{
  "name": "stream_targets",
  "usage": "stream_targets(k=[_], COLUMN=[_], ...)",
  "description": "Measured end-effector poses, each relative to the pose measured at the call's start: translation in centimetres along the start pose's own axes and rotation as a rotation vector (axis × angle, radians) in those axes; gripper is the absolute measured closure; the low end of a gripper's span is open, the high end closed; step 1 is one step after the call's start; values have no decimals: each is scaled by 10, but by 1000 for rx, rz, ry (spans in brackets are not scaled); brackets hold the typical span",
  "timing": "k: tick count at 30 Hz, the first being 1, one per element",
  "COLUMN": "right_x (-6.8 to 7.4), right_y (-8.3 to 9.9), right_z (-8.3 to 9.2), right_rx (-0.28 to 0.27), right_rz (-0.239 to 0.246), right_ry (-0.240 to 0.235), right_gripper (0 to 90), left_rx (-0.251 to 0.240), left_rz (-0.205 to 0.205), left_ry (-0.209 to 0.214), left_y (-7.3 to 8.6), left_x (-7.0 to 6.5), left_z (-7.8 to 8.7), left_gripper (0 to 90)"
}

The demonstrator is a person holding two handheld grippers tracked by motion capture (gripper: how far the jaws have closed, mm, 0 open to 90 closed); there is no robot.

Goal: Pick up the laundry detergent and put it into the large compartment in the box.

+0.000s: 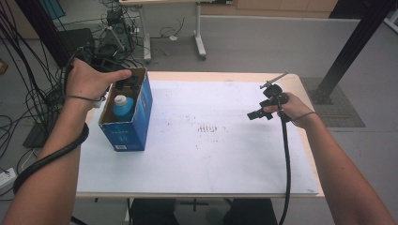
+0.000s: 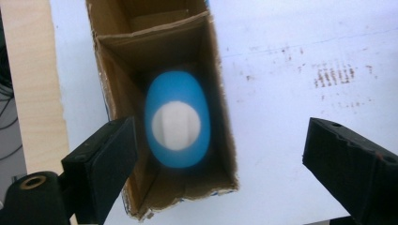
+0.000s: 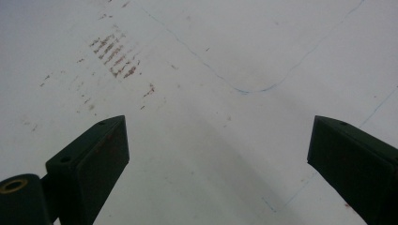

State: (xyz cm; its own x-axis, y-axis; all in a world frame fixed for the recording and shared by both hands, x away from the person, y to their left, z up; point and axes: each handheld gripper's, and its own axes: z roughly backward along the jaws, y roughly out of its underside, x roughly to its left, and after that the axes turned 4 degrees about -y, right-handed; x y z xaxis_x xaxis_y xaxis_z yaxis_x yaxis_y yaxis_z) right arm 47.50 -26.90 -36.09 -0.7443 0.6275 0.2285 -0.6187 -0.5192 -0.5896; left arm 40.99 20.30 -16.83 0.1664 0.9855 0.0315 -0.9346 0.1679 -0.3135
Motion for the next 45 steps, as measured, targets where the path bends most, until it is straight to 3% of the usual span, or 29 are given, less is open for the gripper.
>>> stream_targets(k=[8, 14, 24, 39, 45], right_x=[-1, -1, 0, 3, 2], right_y=[0, 1, 1, 3, 3], right_z=[-1, -1, 0, 4, 4], right_rx=[1, 1, 0, -5, -7], right_rz=[-3, -6, -7, -19, -25], right_ry=[-1, 0, 0, 2, -1], right_gripper=[53, 53, 53, 52, 52], left_rx=[-20, -6, -15, 48, 77], left_rz=[-39, -74, -122, -262, -306], left_ry=[7, 13, 70, 182, 193], left_y=[-1, 0, 3, 12, 13], left_x=[-17, -30, -52, -106, -126], left_z=[20, 26, 35, 20, 8], left_gripper=[62, 60, 61, 65, 65])
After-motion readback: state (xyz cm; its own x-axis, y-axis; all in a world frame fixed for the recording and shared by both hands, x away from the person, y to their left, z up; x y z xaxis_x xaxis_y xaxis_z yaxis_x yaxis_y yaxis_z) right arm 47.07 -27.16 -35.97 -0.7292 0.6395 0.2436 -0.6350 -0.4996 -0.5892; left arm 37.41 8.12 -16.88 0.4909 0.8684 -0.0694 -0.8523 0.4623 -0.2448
